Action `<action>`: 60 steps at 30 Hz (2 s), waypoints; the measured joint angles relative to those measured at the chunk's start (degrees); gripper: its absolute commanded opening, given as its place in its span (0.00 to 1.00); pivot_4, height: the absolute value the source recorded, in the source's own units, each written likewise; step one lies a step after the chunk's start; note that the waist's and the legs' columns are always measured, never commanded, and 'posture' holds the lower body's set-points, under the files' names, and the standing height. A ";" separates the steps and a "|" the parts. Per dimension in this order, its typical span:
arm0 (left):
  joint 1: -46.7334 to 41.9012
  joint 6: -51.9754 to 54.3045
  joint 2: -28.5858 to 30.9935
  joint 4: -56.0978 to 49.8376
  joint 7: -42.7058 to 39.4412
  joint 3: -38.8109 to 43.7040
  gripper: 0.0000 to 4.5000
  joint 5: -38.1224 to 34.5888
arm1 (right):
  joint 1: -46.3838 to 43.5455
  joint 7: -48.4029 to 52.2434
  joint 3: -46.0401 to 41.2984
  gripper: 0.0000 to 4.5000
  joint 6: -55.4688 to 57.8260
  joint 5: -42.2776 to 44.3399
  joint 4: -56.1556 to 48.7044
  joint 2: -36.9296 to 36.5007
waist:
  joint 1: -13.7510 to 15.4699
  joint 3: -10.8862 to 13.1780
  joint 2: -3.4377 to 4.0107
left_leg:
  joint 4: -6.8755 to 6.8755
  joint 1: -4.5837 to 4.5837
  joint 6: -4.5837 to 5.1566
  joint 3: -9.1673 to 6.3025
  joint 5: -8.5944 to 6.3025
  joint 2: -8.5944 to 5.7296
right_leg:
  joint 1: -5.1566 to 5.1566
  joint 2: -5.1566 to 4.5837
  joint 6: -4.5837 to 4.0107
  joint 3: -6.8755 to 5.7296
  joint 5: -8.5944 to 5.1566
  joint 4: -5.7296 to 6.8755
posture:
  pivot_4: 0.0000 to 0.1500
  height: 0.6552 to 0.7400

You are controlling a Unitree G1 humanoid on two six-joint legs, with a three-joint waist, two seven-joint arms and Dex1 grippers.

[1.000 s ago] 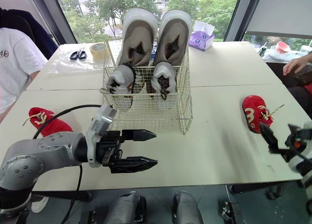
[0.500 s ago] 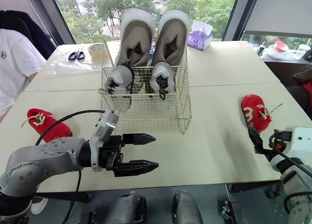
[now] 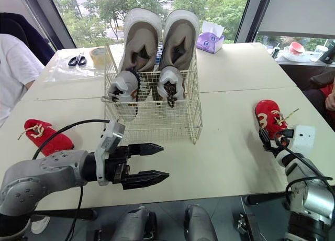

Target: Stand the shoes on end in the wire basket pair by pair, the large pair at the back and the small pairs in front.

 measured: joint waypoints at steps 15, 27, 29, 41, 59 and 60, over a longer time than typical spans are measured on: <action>5.74 -1.15 10.99 -1.71 1.53 11.46 1.00 -11.96 | -10.99 0.38 4.01 0.34 -16.75 -3.12 22.71 -1.77 | -0.61 0.01 -0.02 | 0.02 0.07 0.00 0.01 0.00 0.01 | 0.08 -0.03 0.02 0.00 0.00 0.00 | 1.00 1.00; -14.09 -5.57 13.06 25.96 3.75 24.13 1.00 -27.31 | -42.96 5.68 6.81 0.34 -12.99 2.09 5.58 -20.77 | -0.67 0.60 0.91 | -0.15 -0.52 -0.02 -0.05 0.03 -0.09 | -0.61 0.10 0.21 -0.13 0.14 0.25 | 1.00 1.00; -20.23 -6.39 10.90 30.29 6.07 23.48 1.00 -28.50 | -48.54 9.61 8.10 0.34 -10.77 5.76 0.52 -22.56 | -0.53 0.40 0.53 | -0.19 -0.53 -0.03 -0.09 -0.01 0.04 | -0.51 0.29 0.23 -0.14 0.08 0.12 | 1.00 1.00; -43.68 -2.00 4.57 44.79 3.00 17.20 1.00 -21.01 | -54.62 28.92 27.61 0.34 -4.90 11.63 -12.18 -17.70 | -0.30 0.35 -0.19 | 0.08 -0.56 -0.27 -0.07 0.00 -0.13 | -0.35 -0.14 0.36 -0.11 0.10 0.04 | 1.00 1.00; -53.82 9.14 -0.97 53.28 -10.24 14.87 0.35 -10.71 | -55.67 35.70 31.87 0.34 -10.13 6.57 -12.11 -14.36 | 0.19 0.35 -0.20 | 0.09 -0.55 -0.38 -0.06 0.07 -0.12 | -0.35 -0.13 0.36 -0.13 0.10 0.08 | 1.00 1.00; -54.32 9.34 -1.13 53.63 -10.04 14.90 0.23 -10.24 | -55.67 35.51 31.75 0.34 -10.23 6.33 -12.24 -14.14 | 0.19 0.35 -0.20 | 0.09 -0.54 -0.38 -0.07 0.07 -0.12 | -0.35 -0.14 0.37 -0.12 0.10 0.08 | 1.00 1.00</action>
